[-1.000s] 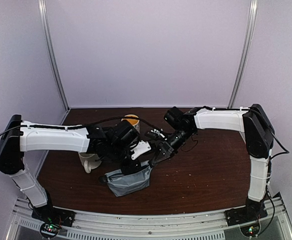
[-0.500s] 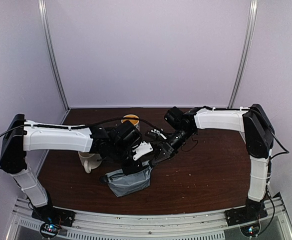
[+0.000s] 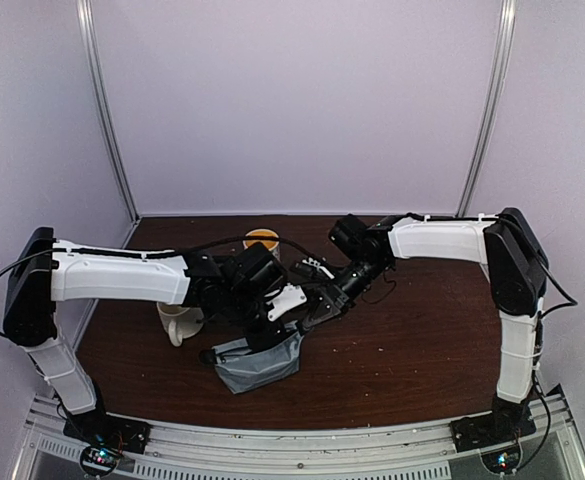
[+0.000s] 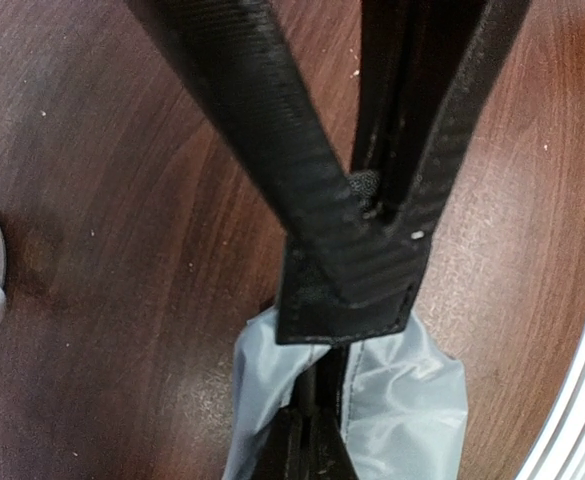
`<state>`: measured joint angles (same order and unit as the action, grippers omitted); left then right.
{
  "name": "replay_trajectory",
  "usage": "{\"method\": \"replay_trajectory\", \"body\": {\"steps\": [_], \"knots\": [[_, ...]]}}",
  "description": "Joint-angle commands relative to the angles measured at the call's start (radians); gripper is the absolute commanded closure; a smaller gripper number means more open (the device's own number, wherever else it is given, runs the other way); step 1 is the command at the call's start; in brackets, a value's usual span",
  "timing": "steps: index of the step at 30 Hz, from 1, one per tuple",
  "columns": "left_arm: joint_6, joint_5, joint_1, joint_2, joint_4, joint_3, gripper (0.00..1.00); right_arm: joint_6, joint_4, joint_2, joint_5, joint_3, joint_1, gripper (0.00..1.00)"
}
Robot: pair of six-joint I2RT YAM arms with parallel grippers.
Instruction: Sort the hair-cutting tools
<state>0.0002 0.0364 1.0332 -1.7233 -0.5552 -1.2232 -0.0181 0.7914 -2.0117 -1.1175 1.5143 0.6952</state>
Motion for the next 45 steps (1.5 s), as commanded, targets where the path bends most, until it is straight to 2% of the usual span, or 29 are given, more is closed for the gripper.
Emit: {"method": "replay_trajectory", "body": {"steps": [1, 6, 11, 17, 22, 28, 32, 35, 38, 42, 45], "knots": [[-0.01, -0.013, -0.009, -0.028, -0.021, -0.023, 1.0, 0.013, 0.0, -0.015, -0.061, 0.02, -0.013, 0.98], [-0.022, -0.029, -0.009, 0.02, -0.032, -0.03, 0.77, 0.008, 0.001, -0.009, -0.058, 0.017, -0.014, 0.98], [-0.04, -0.063, -0.009, 0.136, -0.085, -0.022, 0.73, 0.01, 0.002, -0.001, -0.06, 0.012, -0.017, 0.98], [-0.136, -0.079, -0.021, 0.313, -0.06, 0.087, 0.57, -0.002, 0.008, 0.012, -0.046, 0.003, -0.029, 0.97], [-0.311, -0.043, -0.076, 0.431, -0.045, 0.256, 0.53, -0.018, 0.017, 0.037, -0.018, -0.009, -0.048, 0.96], [-0.506, 0.053, -0.162, 0.659, -0.046, 0.444, 0.47, -0.05, 0.045, 0.052, 0.001, -0.012, -0.064, 0.96], [-0.638, 0.155, -0.217, 0.773, 0.037, 0.558, 0.43, -0.095, 0.075, 0.083, 0.034, -0.024, -0.091, 0.97], [-0.712, 0.218, -0.223, 0.778, 0.151, 0.621, 0.43, -0.177, 0.138, 0.094, 0.067, -0.015, -0.112, 0.97], [-0.752, 0.226, -0.223, 0.74, 0.188, 0.635, 0.43, -0.248, 0.205, 0.095, 0.094, -0.022, -0.122, 0.97], [-0.782, 0.242, -0.225, 0.703, 0.3, 0.655, 0.43, -0.245, 0.181, 0.113, 0.102, -0.058, -0.125, 0.96], [-0.781, 0.275, -0.227, 0.65, 0.362, 0.642, 0.48, -0.252, 0.194, 0.116, 0.104, -0.042, -0.127, 0.96]]}}
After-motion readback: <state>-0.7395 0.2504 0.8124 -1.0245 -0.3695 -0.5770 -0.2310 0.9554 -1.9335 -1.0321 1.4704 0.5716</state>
